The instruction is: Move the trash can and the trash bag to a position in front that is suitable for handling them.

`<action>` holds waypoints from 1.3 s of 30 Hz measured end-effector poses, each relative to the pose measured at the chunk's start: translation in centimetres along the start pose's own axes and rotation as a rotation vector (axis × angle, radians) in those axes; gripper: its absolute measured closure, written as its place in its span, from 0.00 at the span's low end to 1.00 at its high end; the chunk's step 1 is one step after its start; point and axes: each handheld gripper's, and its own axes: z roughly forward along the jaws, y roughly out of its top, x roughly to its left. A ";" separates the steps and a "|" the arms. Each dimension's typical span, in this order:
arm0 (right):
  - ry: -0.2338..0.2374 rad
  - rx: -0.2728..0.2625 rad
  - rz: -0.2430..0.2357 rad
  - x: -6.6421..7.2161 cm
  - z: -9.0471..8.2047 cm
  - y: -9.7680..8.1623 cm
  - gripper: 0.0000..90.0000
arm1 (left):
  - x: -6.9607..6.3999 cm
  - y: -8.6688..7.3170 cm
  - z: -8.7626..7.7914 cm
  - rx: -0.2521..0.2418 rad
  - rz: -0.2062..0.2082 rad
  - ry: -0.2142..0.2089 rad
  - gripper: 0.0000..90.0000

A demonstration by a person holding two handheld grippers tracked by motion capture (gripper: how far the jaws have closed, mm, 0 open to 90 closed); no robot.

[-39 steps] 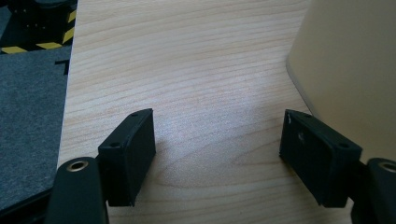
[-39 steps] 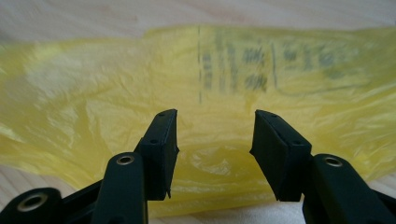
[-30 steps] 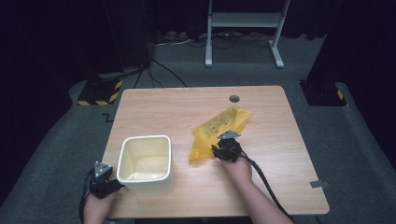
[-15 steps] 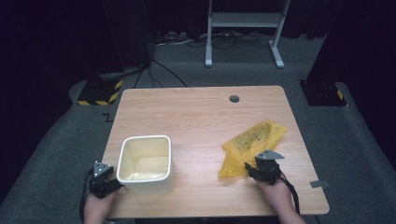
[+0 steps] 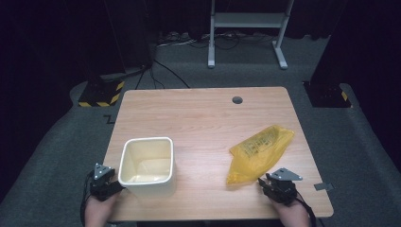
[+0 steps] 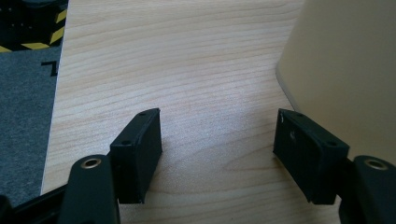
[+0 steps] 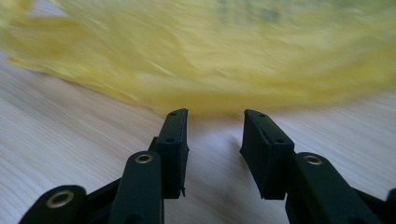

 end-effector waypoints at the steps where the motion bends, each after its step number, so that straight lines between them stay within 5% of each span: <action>1: 0.011 -0.001 -0.012 0.6 0.4 0.4 0.67 | 0.0 0.0 0.0 -0.001 -0.002 -0.001 0.36; 5: 0.057 -0.004 -0.076 3.3 3.0 3.4 0.65 | 0.1 -0.1 -0.1 -0.003 -0.008 -0.005 0.36; 12: 0.113 -0.004 -0.118 6.5 7.8 7.5 0.66 | 0.2 -0.1 -0.1 -0.007 -0.024 -0.015 0.36; 15: 0.115 -0.042 -0.101 6.4 6.9 8.0 0.67 | 0.3 -0.1 -0.1 -0.011 -0.033 -0.020 0.36; 18: 0.059 -0.078 -0.084 3.9 4.7 7.5 0.69 | 0.2 -0.1 -0.1 -0.008 -0.027 -0.017 0.36; 23: -0.100 -0.149 0.054 -3.1 1.7 7.1 0.71 | 0.0 -0.1 -0.1 -0.003 -0.008 -0.005 0.36; 28: -0.187 -0.166 0.199 -8.8 1.1 7.5 0.69 | -0.1 -0.1 -0.1 -0.001 0.000 0.004 0.36; 33: -0.216 -0.111 0.251 -11.2 2.9 7.8 0.63 | 0.0 -0.1 -0.1 -0.003 -0.009 -0.005 0.36; 39: -0.208 -0.030 0.255 -11.7 4.8 6.8 0.70 | 0.0 -0.1 -0.1 -0.004 -0.009 -0.009 0.36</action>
